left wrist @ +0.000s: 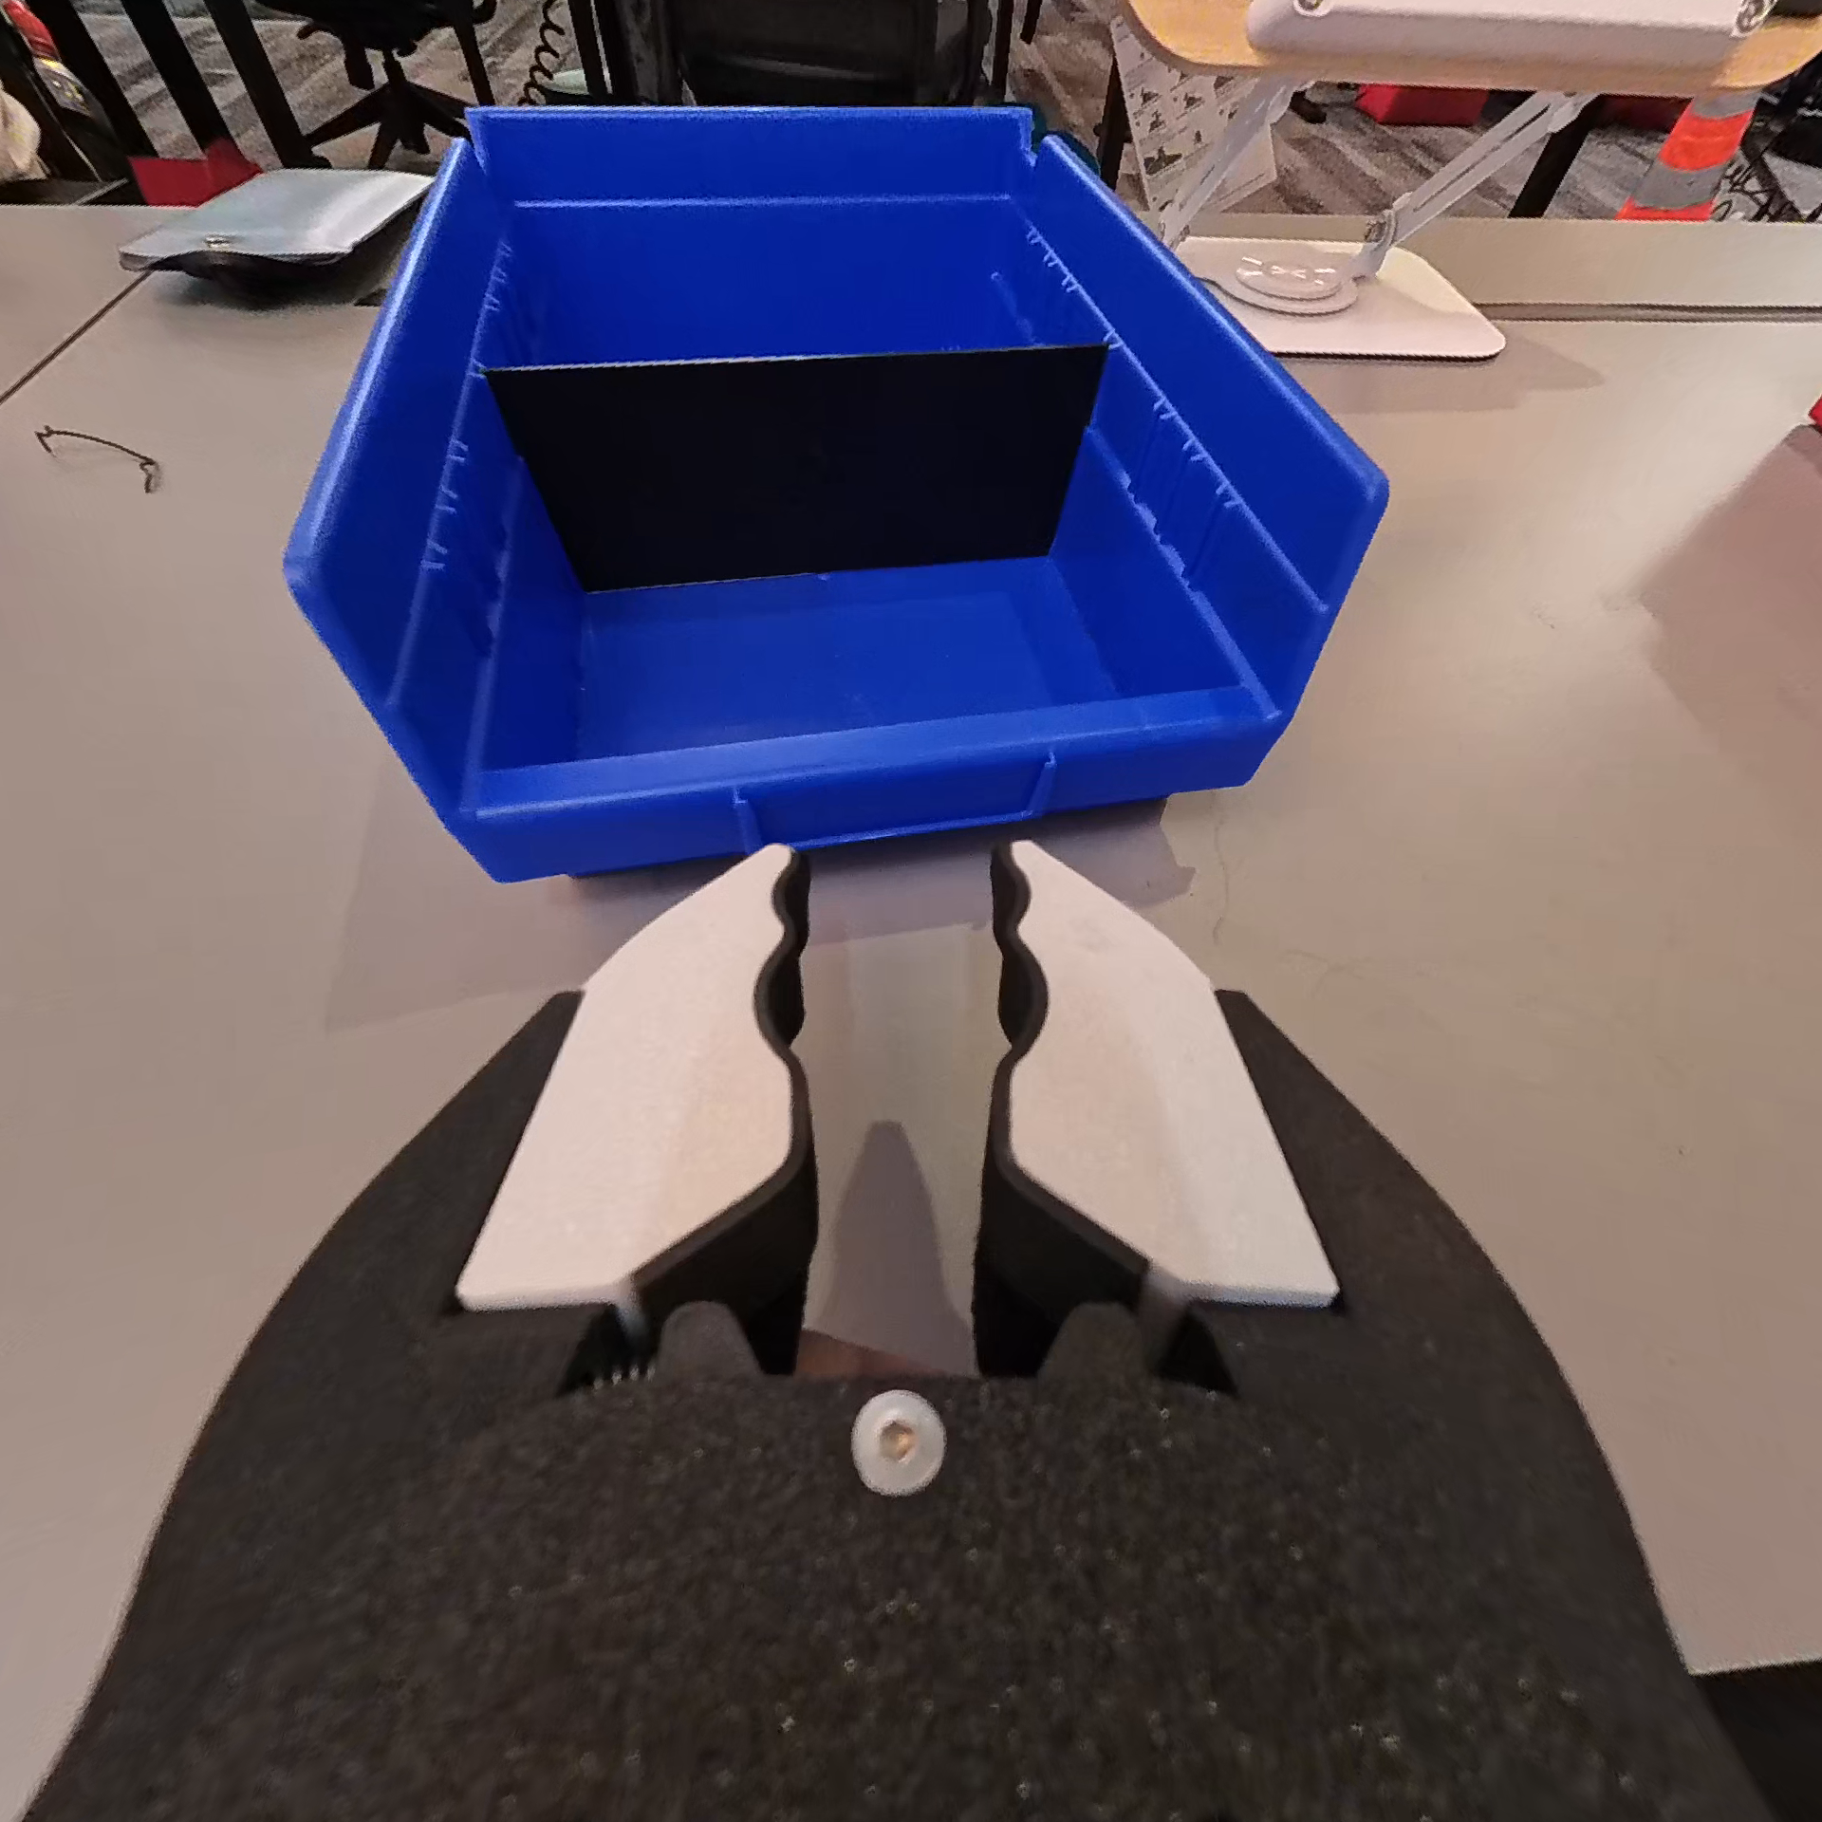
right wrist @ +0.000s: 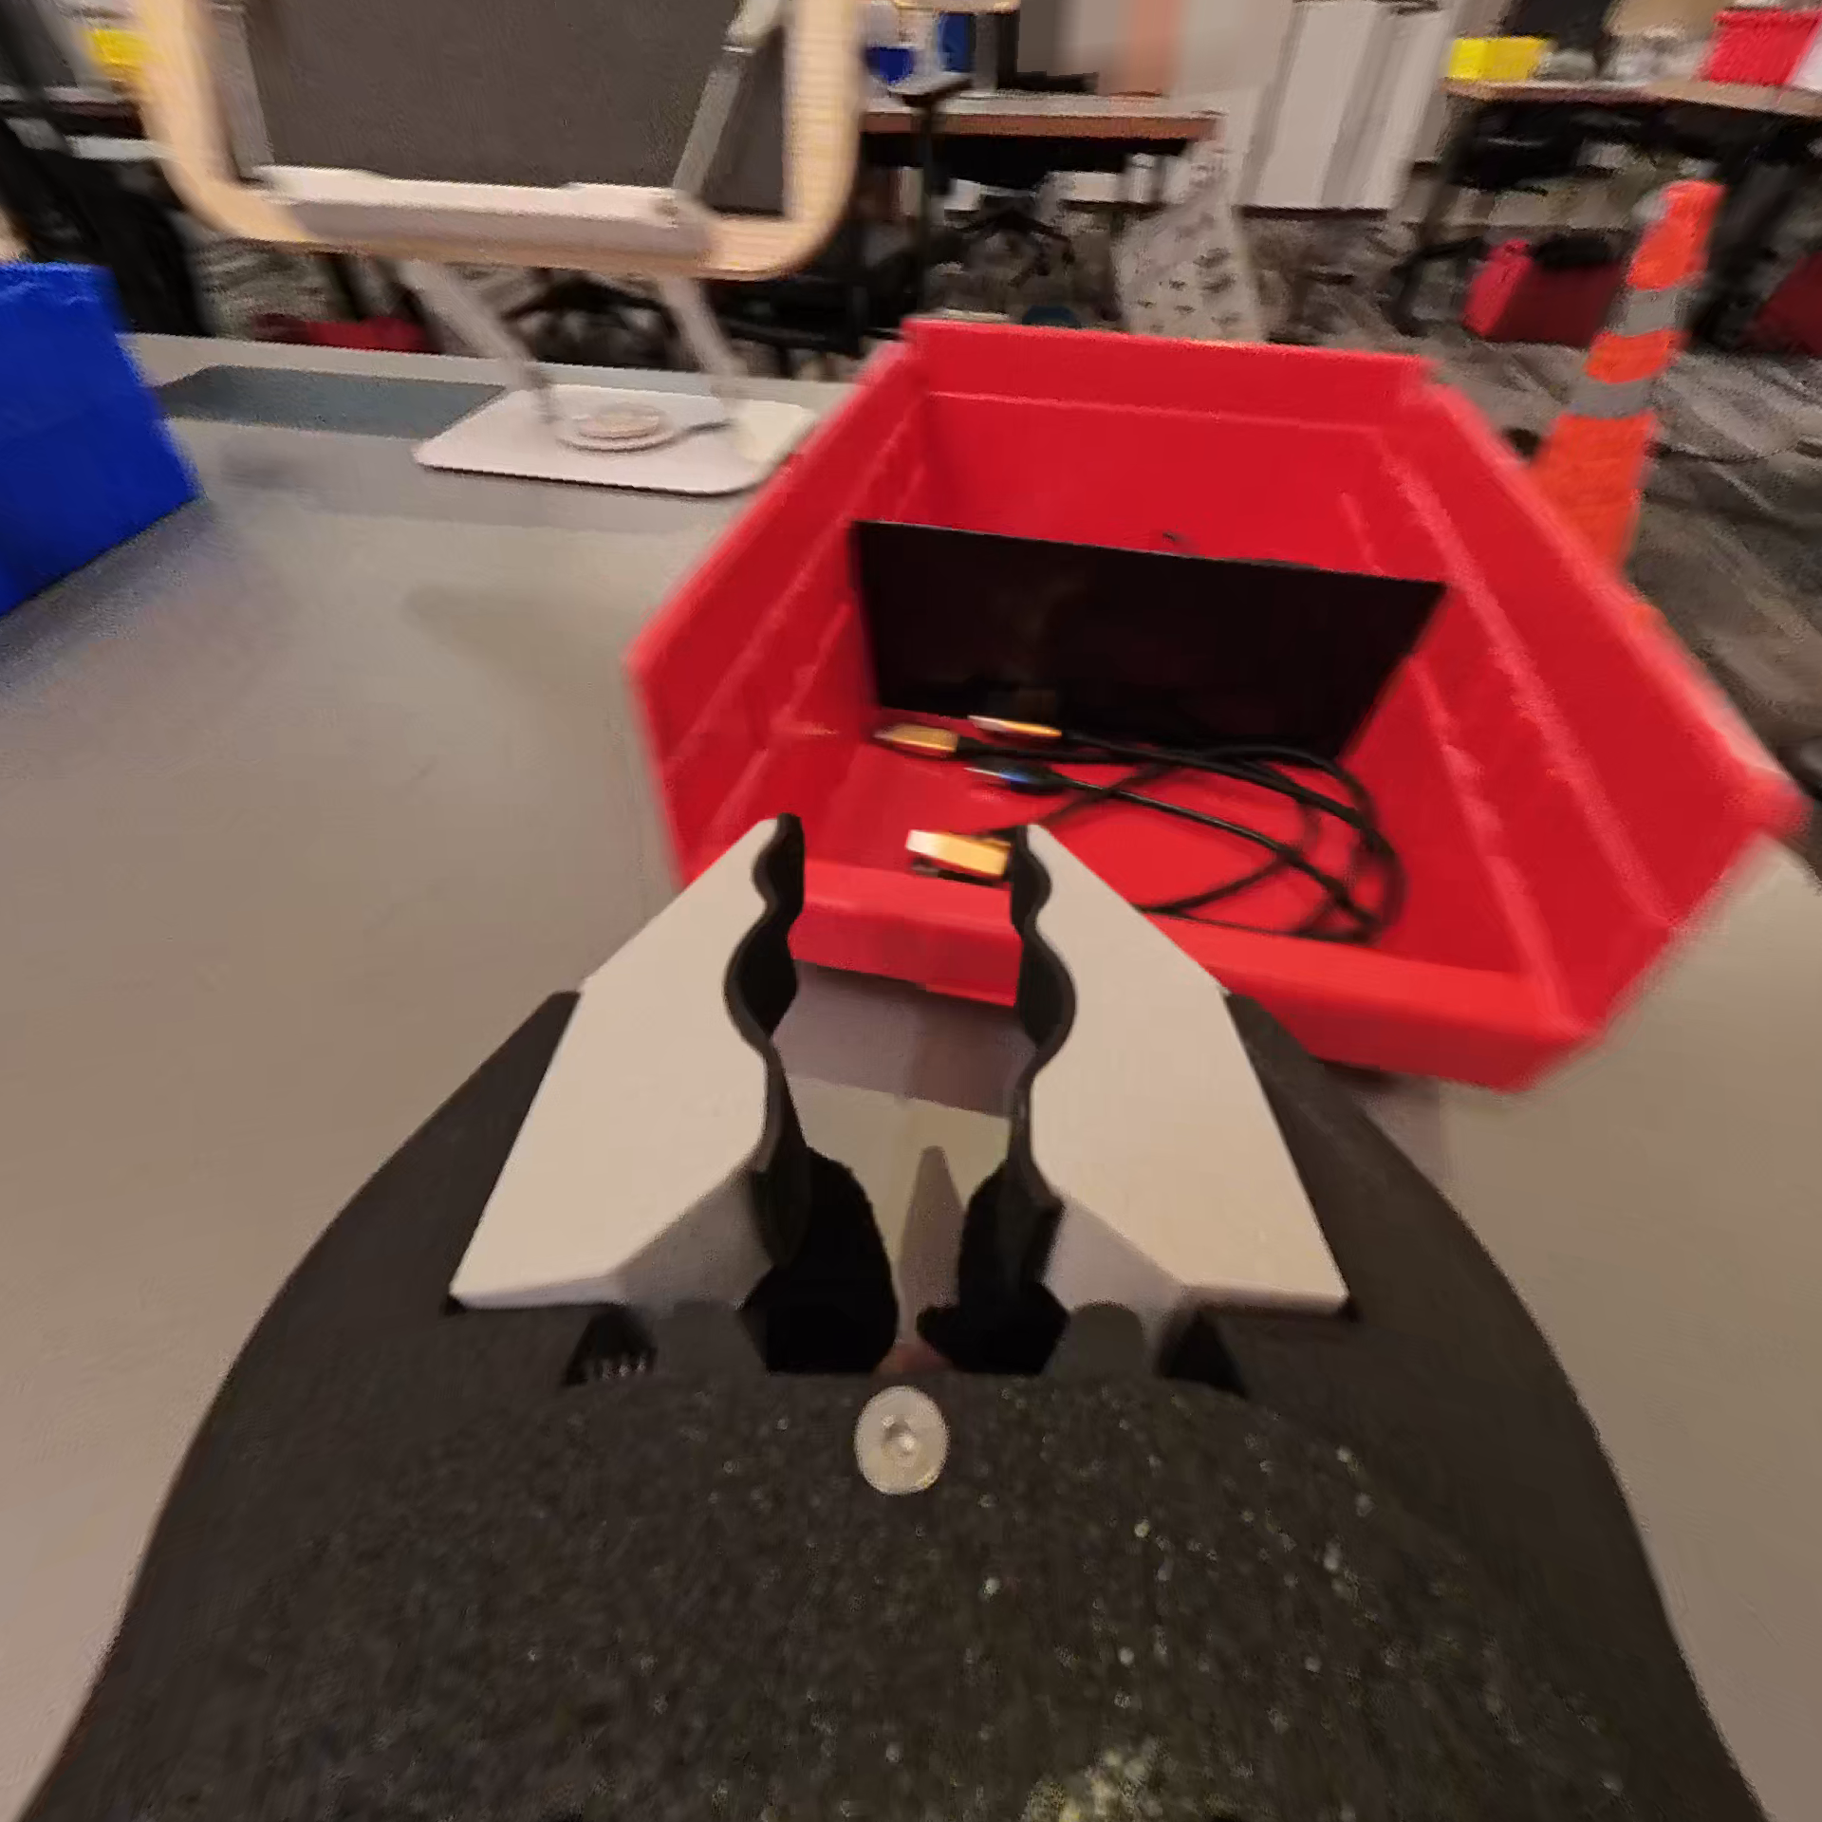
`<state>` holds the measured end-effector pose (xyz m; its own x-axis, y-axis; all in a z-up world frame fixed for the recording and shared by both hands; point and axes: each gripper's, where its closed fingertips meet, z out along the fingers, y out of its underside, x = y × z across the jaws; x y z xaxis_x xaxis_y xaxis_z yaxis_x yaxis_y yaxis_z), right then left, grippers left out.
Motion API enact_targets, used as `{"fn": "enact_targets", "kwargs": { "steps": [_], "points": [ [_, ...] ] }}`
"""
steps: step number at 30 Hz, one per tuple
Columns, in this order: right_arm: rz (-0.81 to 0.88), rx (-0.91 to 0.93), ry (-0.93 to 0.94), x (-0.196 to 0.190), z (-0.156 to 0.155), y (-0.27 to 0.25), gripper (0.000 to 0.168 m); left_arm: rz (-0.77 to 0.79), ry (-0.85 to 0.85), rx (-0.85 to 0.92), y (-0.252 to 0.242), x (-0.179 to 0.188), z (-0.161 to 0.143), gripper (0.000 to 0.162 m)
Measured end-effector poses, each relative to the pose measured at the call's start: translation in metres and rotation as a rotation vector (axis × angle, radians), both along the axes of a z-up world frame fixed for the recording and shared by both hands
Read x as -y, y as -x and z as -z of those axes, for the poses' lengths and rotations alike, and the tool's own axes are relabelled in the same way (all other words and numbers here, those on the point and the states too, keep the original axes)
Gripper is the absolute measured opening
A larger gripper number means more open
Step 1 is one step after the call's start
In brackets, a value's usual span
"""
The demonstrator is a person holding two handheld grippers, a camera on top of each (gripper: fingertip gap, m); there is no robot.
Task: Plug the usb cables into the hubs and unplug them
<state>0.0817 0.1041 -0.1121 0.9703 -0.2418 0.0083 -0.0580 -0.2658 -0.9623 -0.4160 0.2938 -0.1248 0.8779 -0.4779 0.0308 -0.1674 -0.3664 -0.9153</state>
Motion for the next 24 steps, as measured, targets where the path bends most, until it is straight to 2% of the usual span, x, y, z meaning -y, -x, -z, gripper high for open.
{"fn": "enact_targets", "kwargs": {
  "steps": [2,5,6,8,9,10,12,13,16,19,21,23,24],
  "points": [
    [-0.113,0.014,0.034,-0.023,0.006,0.034,0.049,0.023,-0.015,0.015,-0.005,0.002,-0.003,0.035],
    [-0.054,0.035,0.098,-0.059,0.017,0.040,0.060,0.087,-0.034,0.029,-0.023,0.011,-0.007,0.036],
    [-0.080,-0.003,0.106,-0.069,0.020,0.049,0.061,0.115,-0.036,0.024,-0.031,0.016,-0.007,0.037],
    [-0.135,-0.060,0.103,-0.079,0.021,0.068,0.075,0.193,-0.028,0.027,-0.053,0.031,-0.007,0.041],
    [-0.171,-0.057,0.107,-0.079,0.020,0.077,0.077,0.245,-0.012,0.045,-0.069,0.042,-0.007,0.042],
    [-0.224,-0.050,0.116,-0.076,0.019,0.088,0.073,0.301,0.009,0.069,-0.088,0.054,-0.007,0.045],
    [-0.328,-0.050,0.073,-0.063,0.008,0.111,0.050,0.423,0.050,0.112,-0.135,0.079,-0.010,0.048],
    [-0.316,-0.049,0.014,-0.056,-0.004,0.113,0.052,0.489,0.064,0.120,-0.163,0.093,-0.011,0.048],
    [-0.166,0.026,-0.108,-0.025,-0.038,0.091,0.061,0.643,0.046,0.060,-0.245,0.123,-0.014,0.050],
    [0.142,0.100,-0.215,0.021,-0.061,0.039,0.052,0.664,0.012,0.043,-0.316,0.125,-0.018,0.052],
    [0.294,0.079,-0.157,0.042,-0.048,0.009,0.050,0.630,0.030,0.020,-0.351,0.113,-0.012,0.052],
    [0.361,0.040,-0.059,0.048,-0.022,-0.009,0.053,0.581,0.046,-0.022,-0.374,0.098,-0.001,0.049],
    [0.393,0.011,-0.014,0.049,-0.007,-0.015,0.050,0.563,0.056,-0.021,-0.382,0.093,0.002,0.044]
  ]
}}
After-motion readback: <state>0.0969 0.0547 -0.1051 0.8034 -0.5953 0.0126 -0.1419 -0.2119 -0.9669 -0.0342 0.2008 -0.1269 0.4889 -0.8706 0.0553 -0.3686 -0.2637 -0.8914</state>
